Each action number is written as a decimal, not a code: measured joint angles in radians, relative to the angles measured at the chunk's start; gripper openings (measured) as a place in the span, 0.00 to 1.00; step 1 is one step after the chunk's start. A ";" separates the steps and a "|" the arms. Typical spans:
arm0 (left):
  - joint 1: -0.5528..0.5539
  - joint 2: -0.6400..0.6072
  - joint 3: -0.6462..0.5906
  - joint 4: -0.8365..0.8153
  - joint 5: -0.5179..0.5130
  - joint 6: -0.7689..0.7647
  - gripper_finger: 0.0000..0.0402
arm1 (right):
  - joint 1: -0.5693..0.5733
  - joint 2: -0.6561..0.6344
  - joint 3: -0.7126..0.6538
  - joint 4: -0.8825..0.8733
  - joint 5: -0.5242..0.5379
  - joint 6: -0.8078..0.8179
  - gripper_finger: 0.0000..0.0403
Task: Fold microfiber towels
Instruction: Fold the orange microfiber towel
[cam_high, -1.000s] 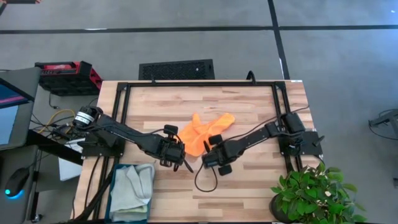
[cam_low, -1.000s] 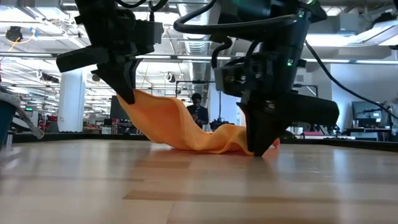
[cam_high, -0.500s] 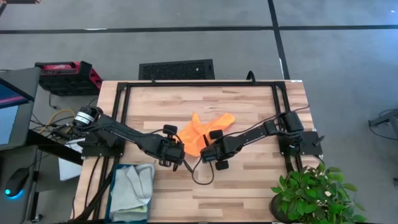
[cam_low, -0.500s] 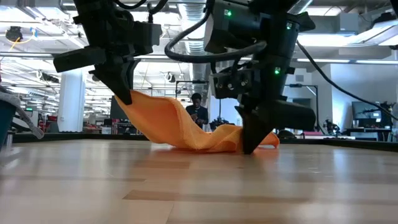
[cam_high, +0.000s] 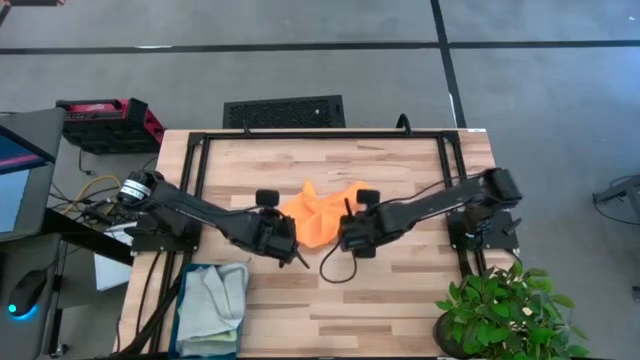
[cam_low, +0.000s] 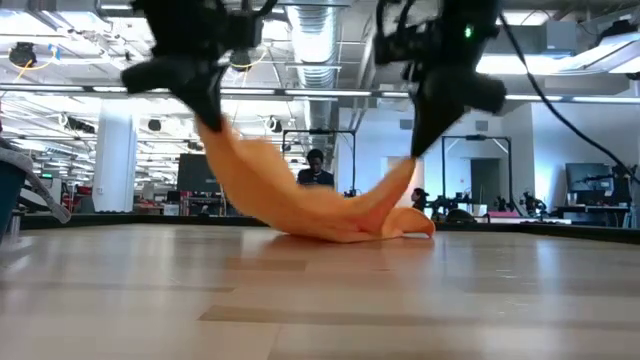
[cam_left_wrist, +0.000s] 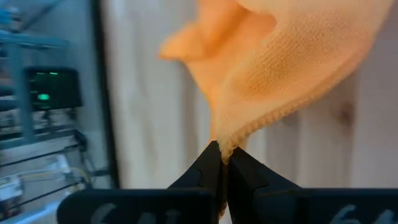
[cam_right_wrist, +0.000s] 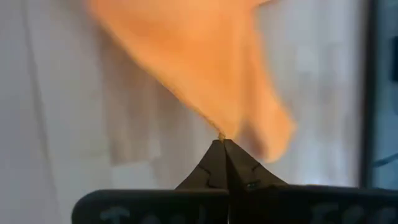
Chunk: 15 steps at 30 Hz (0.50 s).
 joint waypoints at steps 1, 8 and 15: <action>0.001 0.000 0.023 -0.016 -0.022 -0.003 0.00 | 0.000 -0.023 0.000 -0.002 0.028 0.007 0.00; 0.020 -0.018 0.199 -0.147 -0.166 0.002 0.00 | -0.019 -0.185 0.000 -0.037 0.182 0.012 0.00; 0.102 -0.097 0.347 -0.197 -0.208 0.038 0.00 | -0.062 -0.317 0.000 -0.058 0.340 -0.033 0.00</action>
